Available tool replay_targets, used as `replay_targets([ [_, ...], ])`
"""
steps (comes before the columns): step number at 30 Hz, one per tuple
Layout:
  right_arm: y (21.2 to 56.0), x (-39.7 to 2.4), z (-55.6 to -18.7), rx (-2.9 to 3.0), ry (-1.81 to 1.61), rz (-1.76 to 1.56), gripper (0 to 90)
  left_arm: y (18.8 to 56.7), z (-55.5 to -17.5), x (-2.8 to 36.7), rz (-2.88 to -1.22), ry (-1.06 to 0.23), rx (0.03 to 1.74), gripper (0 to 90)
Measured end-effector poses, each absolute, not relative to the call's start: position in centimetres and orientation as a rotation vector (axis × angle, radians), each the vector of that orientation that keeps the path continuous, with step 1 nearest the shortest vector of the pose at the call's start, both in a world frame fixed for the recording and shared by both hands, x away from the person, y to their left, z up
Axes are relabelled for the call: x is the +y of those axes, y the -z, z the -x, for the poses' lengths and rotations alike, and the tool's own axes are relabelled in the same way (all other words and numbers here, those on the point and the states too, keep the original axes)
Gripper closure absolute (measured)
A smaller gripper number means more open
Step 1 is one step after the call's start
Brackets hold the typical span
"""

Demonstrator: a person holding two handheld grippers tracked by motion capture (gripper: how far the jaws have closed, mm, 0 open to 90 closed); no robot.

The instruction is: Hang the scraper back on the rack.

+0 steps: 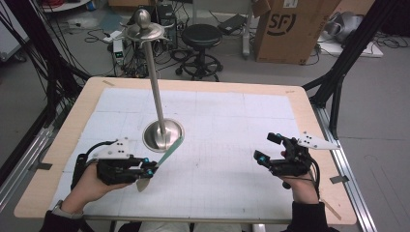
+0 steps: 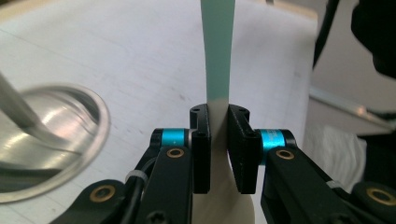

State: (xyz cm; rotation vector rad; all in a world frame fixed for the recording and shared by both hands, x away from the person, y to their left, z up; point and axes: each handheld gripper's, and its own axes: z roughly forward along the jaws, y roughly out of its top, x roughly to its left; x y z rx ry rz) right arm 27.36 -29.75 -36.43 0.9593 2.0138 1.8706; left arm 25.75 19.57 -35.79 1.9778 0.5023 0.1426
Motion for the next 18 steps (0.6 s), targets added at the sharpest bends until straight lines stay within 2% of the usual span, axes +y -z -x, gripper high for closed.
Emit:
replay_targets([
  [10,36.5,-29.9,-27.4,2.01,-1.869,-0.966,2.5,35.8,-26.2,21.3,-1.847,-0.188,0.559,80.1],
  [18,36.6,-29.8,-27.3,2.018,-1.87,-0.96,2.5,35.6,-27.0,22.8,-1.773,-0.161,0.633,80.1],
])
